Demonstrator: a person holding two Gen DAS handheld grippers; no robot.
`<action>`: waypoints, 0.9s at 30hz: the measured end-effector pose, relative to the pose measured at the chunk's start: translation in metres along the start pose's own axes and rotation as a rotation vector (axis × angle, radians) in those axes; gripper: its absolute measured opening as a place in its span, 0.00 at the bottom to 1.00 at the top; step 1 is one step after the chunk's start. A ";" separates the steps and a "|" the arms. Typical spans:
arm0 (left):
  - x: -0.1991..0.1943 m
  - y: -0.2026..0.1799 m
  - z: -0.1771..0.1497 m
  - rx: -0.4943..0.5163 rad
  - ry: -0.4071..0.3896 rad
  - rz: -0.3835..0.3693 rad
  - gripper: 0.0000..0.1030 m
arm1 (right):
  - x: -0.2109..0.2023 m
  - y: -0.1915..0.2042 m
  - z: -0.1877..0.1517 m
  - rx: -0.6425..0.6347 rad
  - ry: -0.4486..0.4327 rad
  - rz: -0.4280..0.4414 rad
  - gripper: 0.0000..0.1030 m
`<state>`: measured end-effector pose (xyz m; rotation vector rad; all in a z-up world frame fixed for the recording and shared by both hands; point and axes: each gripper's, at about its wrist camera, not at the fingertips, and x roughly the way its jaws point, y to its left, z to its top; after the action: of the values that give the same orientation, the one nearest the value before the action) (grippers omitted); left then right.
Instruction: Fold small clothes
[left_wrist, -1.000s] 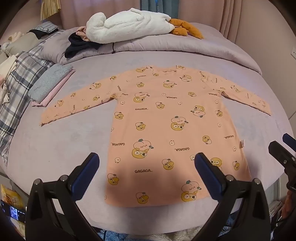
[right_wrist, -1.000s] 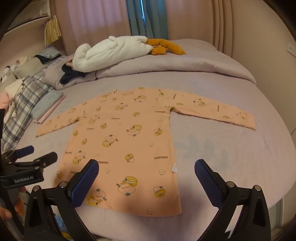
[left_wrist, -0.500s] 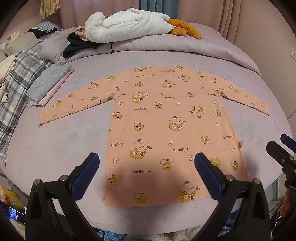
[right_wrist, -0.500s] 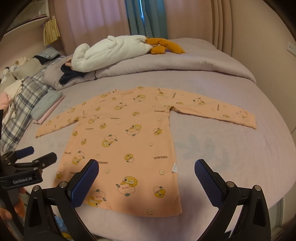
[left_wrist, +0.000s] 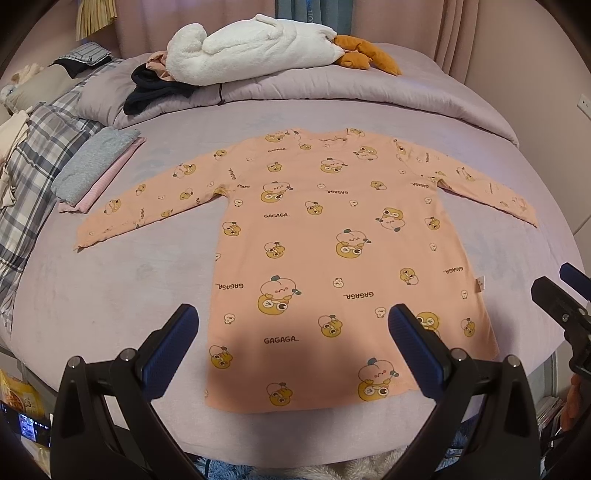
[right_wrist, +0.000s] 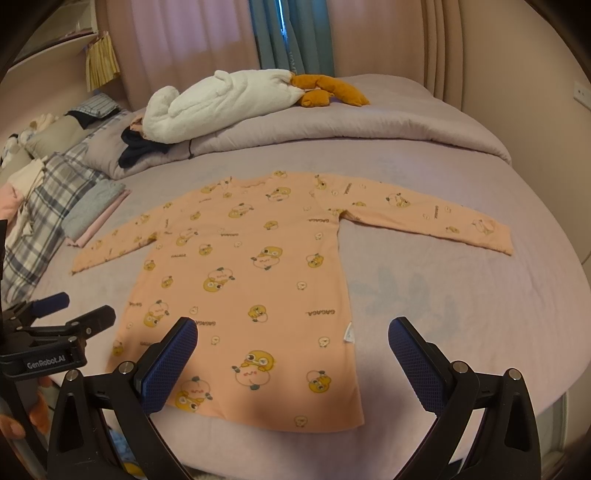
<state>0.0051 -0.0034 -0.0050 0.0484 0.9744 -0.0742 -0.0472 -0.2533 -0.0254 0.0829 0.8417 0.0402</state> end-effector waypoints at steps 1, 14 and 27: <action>0.000 0.000 0.000 0.000 0.000 0.000 1.00 | 0.000 0.000 0.000 0.001 0.000 0.001 0.99; 0.000 0.000 -0.002 0.004 0.005 0.001 1.00 | 0.000 0.001 0.000 0.000 -0.001 0.000 0.99; 0.000 0.001 -0.005 0.005 0.011 0.003 1.00 | -0.001 0.002 -0.001 0.001 0.001 0.001 0.99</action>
<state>0.0016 -0.0025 -0.0079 0.0552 0.9851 -0.0734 -0.0484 -0.2511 -0.0254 0.0846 0.8424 0.0404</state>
